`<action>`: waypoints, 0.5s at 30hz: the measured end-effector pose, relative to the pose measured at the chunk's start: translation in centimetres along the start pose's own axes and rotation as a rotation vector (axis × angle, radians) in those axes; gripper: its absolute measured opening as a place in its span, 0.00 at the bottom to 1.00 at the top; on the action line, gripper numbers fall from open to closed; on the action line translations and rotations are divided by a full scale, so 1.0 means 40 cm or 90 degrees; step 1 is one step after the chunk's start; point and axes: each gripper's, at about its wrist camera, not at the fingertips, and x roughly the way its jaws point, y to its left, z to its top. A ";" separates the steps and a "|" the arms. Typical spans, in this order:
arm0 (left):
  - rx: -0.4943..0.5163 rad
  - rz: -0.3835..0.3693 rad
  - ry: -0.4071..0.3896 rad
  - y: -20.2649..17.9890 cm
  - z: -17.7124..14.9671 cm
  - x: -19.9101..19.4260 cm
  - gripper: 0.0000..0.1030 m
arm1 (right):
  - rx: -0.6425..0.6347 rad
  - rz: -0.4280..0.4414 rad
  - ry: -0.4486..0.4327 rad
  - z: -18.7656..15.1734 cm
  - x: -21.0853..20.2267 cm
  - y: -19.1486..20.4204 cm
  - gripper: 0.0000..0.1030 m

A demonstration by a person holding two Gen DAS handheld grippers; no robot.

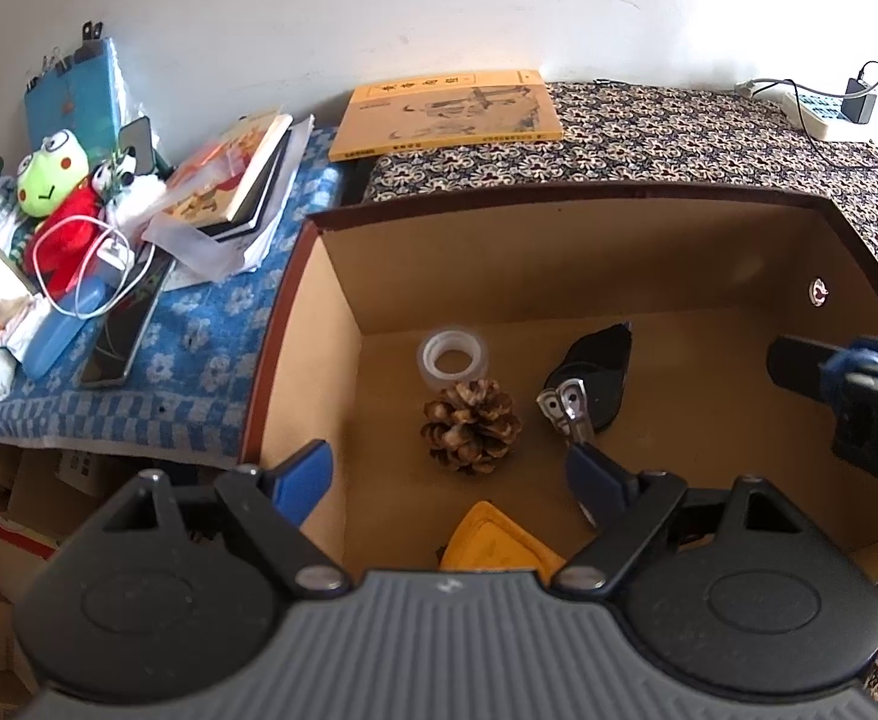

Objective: Organize rigid objects

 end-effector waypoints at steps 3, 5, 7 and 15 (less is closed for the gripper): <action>0.008 0.006 -0.008 -0.005 0.011 0.003 0.84 | -0.010 -0.005 -0.001 0.012 0.021 0.002 0.31; 0.011 0.009 -0.013 -0.006 0.021 0.006 0.85 | -0.019 -0.005 -0.005 0.021 0.031 0.007 0.31; 0.012 0.005 -0.015 -0.005 0.030 0.012 0.85 | -0.029 -0.005 -0.011 0.029 0.041 0.011 0.31; 0.011 -0.009 -0.003 -0.003 0.048 0.057 0.85 | -0.032 -0.009 -0.001 0.037 0.090 0.002 0.31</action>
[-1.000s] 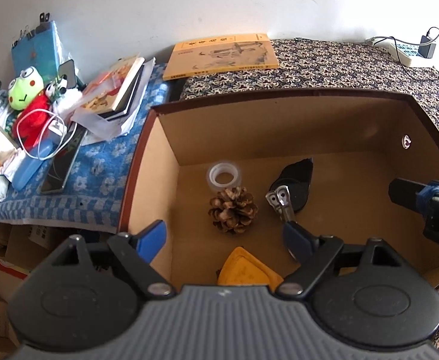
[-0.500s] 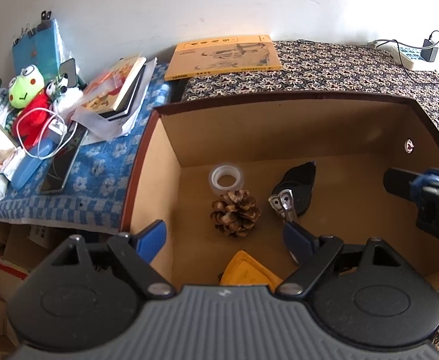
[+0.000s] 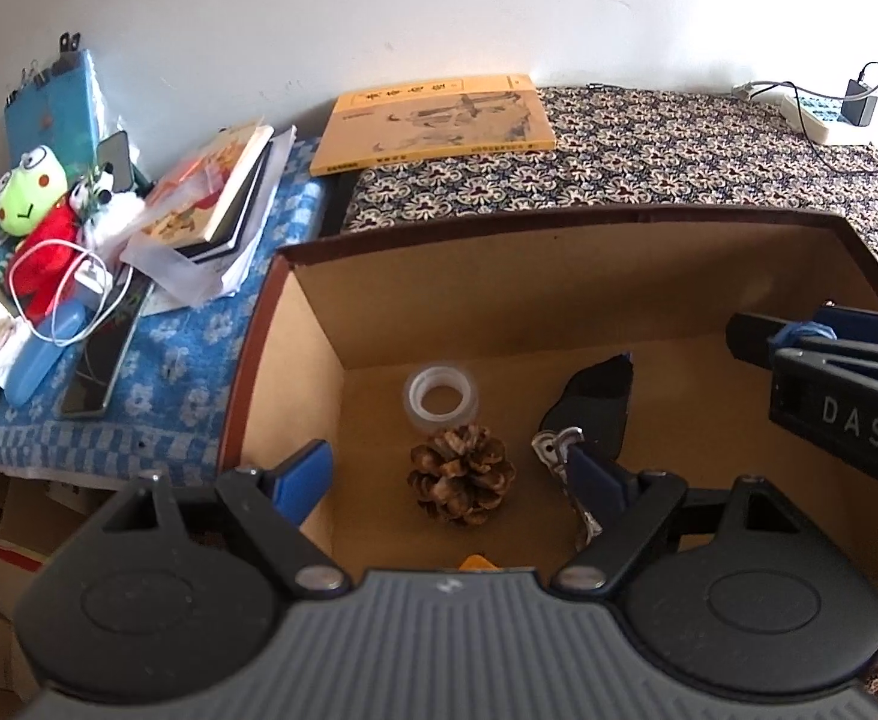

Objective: Organize rigid objects

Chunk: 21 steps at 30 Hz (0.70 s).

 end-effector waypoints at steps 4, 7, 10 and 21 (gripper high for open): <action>-0.001 0.004 0.006 0.005 0.004 0.023 0.85 | 0.024 0.019 0.015 0.006 0.017 -0.013 0.31; -0.003 0.009 0.012 0.008 0.009 0.042 0.85 | 0.026 0.020 0.013 0.003 0.021 -0.013 0.31; -0.003 0.011 0.015 0.008 0.017 0.054 0.85 | 0.035 0.020 0.023 0.001 0.035 -0.018 0.31; -0.001 0.006 0.039 0.010 0.025 0.091 0.85 | 0.045 0.009 -0.002 0.008 0.054 -0.025 0.31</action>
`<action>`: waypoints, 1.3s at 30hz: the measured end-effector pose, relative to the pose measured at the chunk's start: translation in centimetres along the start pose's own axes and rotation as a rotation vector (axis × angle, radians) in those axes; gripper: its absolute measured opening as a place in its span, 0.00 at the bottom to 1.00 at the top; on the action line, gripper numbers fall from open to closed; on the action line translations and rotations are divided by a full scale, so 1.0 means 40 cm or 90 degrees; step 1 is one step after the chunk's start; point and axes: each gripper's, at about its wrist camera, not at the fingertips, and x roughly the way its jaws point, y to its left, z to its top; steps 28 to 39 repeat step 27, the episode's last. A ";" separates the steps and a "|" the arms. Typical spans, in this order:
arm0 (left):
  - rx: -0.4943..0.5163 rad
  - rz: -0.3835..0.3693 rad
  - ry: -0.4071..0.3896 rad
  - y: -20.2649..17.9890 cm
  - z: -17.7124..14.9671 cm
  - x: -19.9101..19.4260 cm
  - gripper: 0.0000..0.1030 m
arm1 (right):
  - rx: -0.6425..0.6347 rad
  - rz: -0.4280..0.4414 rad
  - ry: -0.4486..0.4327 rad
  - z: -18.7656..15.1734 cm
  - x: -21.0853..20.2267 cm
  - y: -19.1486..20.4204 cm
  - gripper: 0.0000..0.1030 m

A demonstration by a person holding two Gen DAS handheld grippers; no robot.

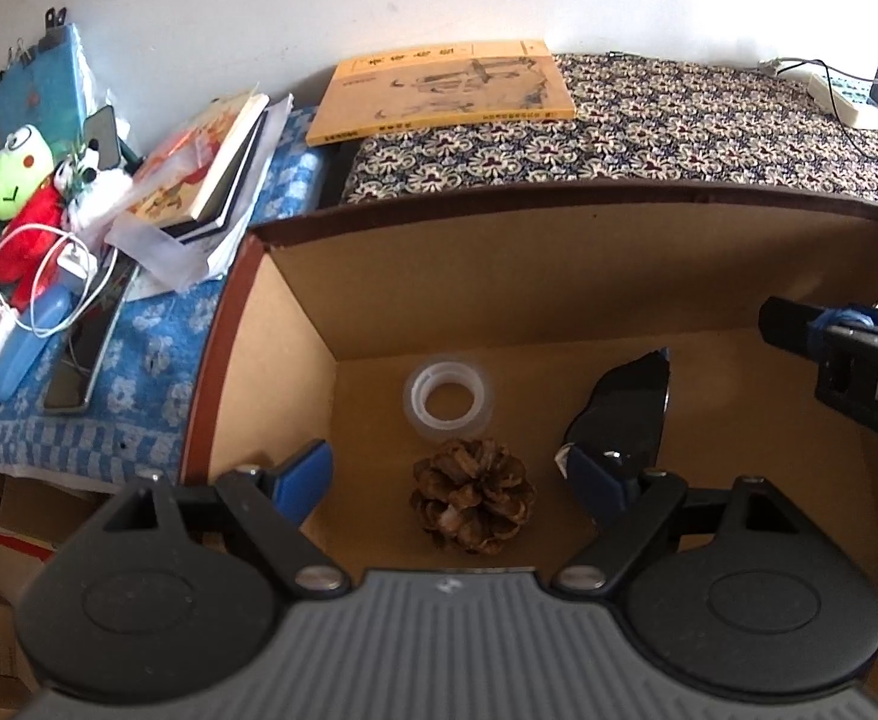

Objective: Organize rigid objects

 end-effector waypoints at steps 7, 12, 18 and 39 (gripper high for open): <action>0.012 0.004 0.002 -0.006 0.005 0.008 0.85 | -0.002 0.004 0.002 0.003 0.006 -0.006 0.31; 0.016 0.003 0.002 -0.007 0.004 0.009 0.86 | -0.001 0.002 0.003 0.004 0.007 -0.005 0.31; 0.018 0.002 0.003 -0.008 0.003 0.008 0.86 | 0.002 0.001 0.002 0.004 0.009 -0.007 0.31; 0.021 -0.003 0.002 -0.007 0.003 0.007 0.86 | 0.001 -0.001 0.001 0.002 0.007 -0.006 0.31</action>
